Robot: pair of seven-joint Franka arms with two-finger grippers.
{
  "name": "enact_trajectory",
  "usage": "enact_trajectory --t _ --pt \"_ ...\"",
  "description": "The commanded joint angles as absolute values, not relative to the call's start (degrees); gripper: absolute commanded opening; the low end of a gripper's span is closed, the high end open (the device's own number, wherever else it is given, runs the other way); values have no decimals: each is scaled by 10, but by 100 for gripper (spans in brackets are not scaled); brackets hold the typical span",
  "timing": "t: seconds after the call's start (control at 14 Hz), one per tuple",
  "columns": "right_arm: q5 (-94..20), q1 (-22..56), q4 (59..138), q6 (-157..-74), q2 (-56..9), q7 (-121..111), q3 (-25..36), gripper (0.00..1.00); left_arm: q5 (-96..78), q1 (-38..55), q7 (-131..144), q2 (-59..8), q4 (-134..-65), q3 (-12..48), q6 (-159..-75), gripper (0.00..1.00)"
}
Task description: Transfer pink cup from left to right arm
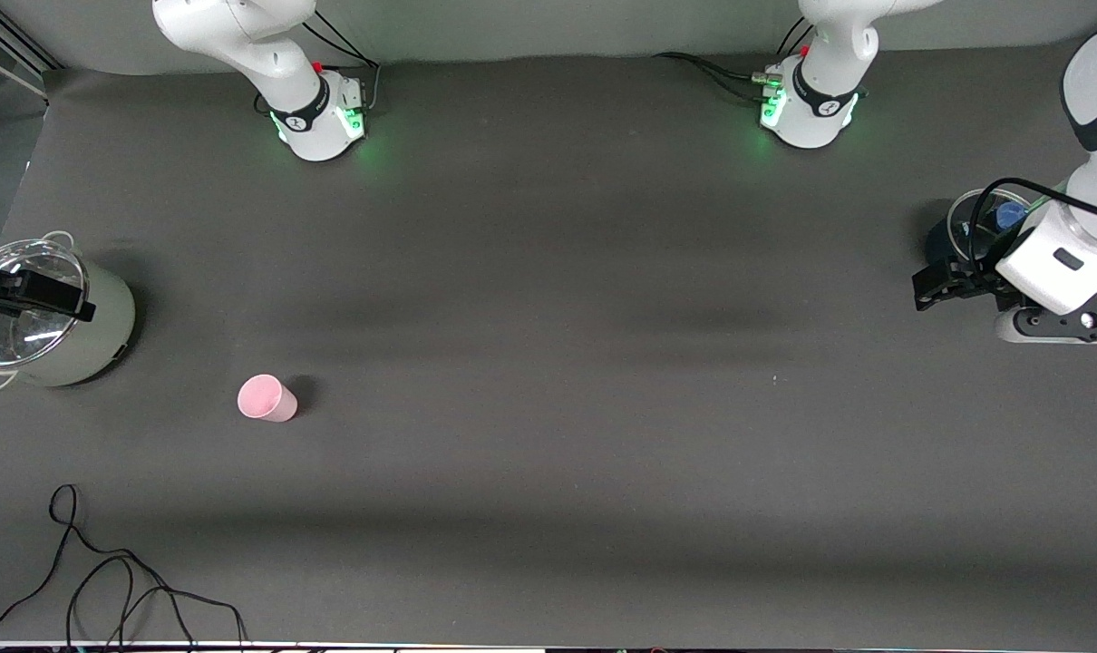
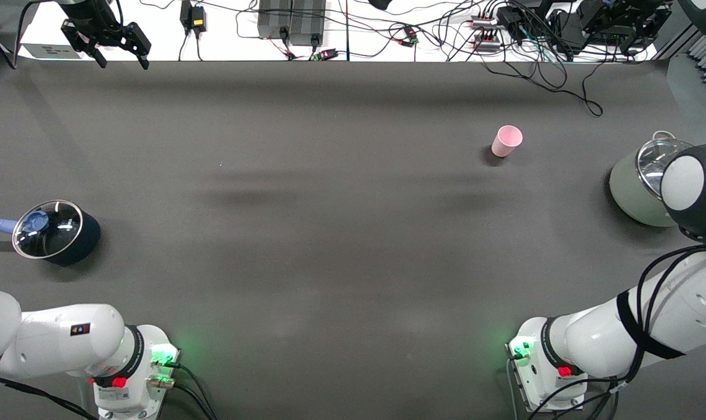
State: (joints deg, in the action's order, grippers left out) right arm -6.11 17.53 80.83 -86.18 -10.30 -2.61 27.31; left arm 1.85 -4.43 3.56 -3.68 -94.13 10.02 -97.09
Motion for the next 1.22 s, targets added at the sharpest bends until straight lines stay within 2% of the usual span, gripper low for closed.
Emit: enact_trajectory --t 0.0,0.07,0.5,0.79,1.0,1.15 --pt "-56 179 802 -844 -101 -19 275 100 12 84 29 -15 -948 -15 -944 100" --pt "-56 179 803 -843 -101 -19 275 100 11 102 29 -15 -948 -33 -944 100" --pt "-50 162 816 -831 -87 -20 259 100 12 96 13 -15 -947 -35 -929 100" --pt "22 -6 884 -854 -18 -20 54 100 11 92 8 -16 -940 -35 -924 100" --pt "22 -18 991 -931 45 -19 35 100 6 92 4 -16 -936 -35 -923 100" --pt "26 5 988 -946 46 -18 37 100 -9 91 -6 -17 -935 -35 -921 100"
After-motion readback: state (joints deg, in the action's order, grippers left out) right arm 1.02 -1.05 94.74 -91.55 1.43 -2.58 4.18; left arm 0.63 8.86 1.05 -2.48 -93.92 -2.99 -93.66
